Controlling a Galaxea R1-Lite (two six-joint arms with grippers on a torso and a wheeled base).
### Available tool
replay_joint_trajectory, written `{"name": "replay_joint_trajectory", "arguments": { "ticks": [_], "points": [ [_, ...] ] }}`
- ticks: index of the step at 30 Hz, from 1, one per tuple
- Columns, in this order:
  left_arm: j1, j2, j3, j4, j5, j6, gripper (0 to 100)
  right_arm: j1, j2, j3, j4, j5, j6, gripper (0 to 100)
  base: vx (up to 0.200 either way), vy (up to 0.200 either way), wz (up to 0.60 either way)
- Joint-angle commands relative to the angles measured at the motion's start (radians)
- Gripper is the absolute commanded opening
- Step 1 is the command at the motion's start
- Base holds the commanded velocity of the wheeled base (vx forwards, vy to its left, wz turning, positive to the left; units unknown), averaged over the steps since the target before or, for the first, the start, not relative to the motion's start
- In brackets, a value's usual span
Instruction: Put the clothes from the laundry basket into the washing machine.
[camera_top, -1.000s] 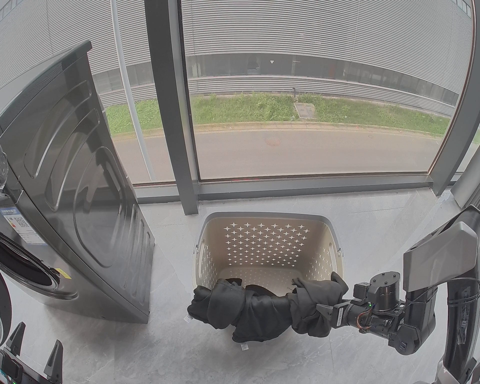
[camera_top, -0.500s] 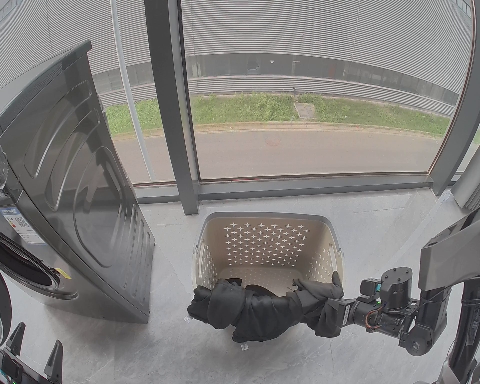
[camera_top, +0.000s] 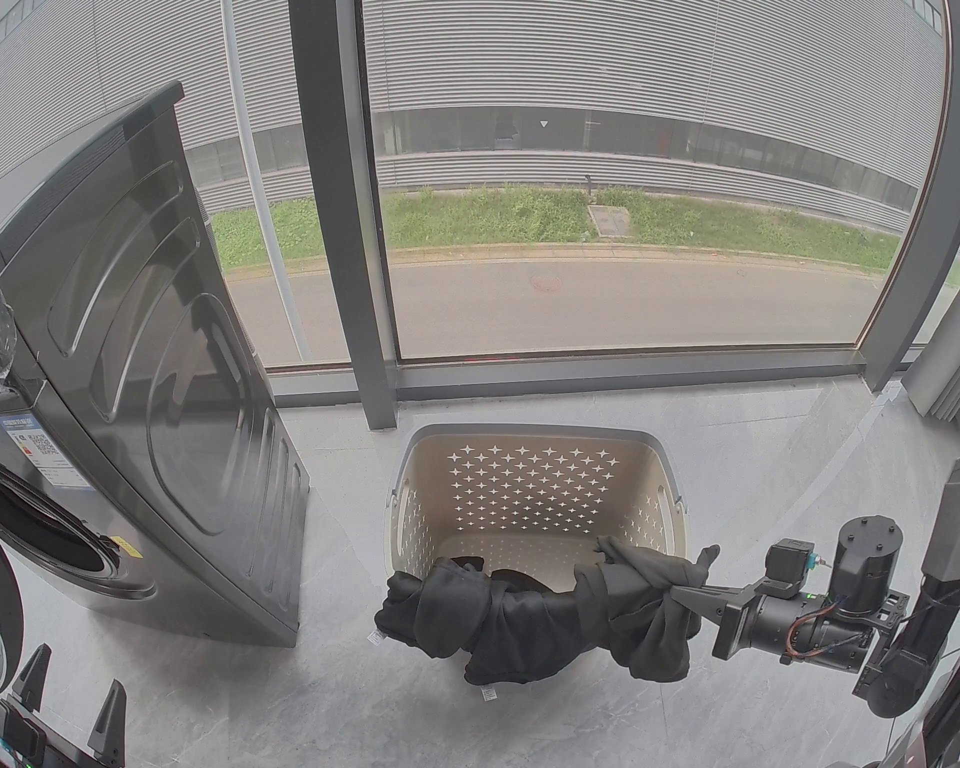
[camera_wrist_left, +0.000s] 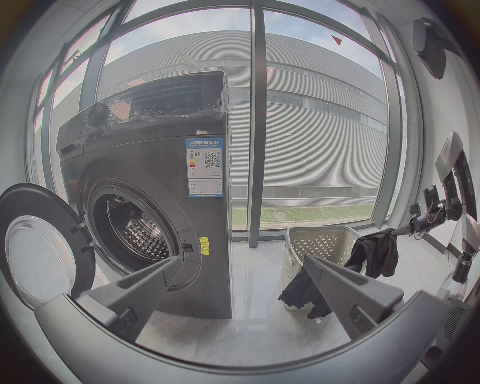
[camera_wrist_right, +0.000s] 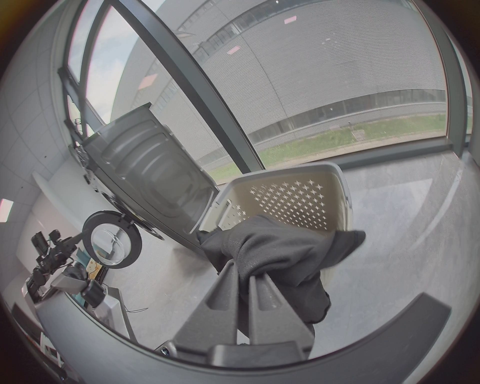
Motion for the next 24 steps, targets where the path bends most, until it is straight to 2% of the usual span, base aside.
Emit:
{"name": "replay_joint_trajectory", "arguments": {
  "ticks": [1,5,7,11,18,20,22,24],
  "points": [
    [0.0,-0.018,0.016,0.0,0.001,-0.001,100,0.034,-0.132,0.023,-0.001,0.016,-0.003,0,0.0,0.0,0.0],
    [0.0,-0.018,0.016,0.0,0.002,-0.001,100,0.083,-0.192,0.023,0.001,0.014,-0.006,0,0.0,0.0,0.0],
    [0.0,-0.018,0.016,0.0,0.001,-0.002,100,0.106,-0.221,0.023,0.001,0.011,-0.025,0,0.0,0.0,0.0],
    [0.0,-0.018,0.016,0.0,0.002,-0.001,100,0.114,-0.249,0.009,-0.001,-0.003,-0.075,0,0.0,0.0,0.0],
    [0.0,-0.018,0.016,0.0,0.002,-0.002,100,0.12,-0.311,-0.06,0.033,-0.024,-0.097,0,0.0,0.0,0.0],
    [0.0,-0.018,0.016,0.0,0.001,-0.002,100,0.12,-0.365,-0.103,0.103,-0.052,-0.111,0,0.0,0.0,0.0],
    [0.0,-0.018,0.016,0.0,0.001,-0.002,100,0.12,-0.43,-0.166,0.217,-0.104,-0.123,0,0.0,0.0,0.0],
    [0.0,-0.018,0.016,0.0,0.001,-0.002,100,0.121,-0.511,-0.252,0.37,-0.176,-0.132,0,0.0,0.0,0.0]
  ]
}}
